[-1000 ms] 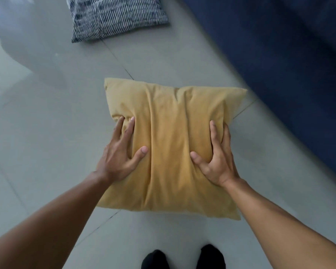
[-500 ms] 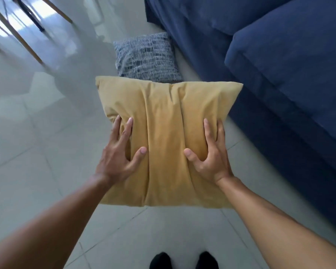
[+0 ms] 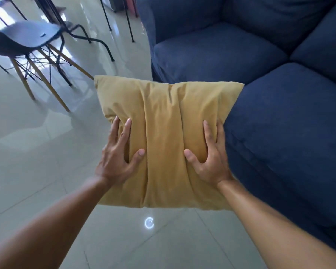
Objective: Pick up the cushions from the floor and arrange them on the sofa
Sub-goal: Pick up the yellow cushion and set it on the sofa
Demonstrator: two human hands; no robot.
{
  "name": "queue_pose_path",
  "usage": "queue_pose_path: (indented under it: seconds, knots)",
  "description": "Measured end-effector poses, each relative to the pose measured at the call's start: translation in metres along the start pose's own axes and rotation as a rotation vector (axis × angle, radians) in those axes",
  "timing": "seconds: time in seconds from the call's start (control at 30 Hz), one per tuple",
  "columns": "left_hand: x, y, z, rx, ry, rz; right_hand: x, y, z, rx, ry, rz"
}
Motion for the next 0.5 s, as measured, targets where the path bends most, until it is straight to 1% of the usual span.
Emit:
queue_pose_path:
  seconds: [0.13,0.23,0.5]
  knots:
    - [0.050,0.006,0.037,-0.027,-0.087,0.041,0.034,0.052,-0.010,-0.022,0.008,0.056]
    - [0.090,-0.003,0.073,-0.060,-0.147,0.034,0.057,0.097,-0.006,-0.060,0.014,0.119]
    - [0.209,-0.068,0.183,-0.117,-0.278,0.000,0.124,0.223,0.049,-0.118,0.004,0.299]
Point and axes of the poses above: each hand's wrist, its own x-axis towards the middle knuckle, its own y-axis out of the back of the hand, z = x × y, the point moved 3 cm from there along x, towards the middle knuckle, and after that the axes turned 2 degrees about -x, right-handed, at the moved point
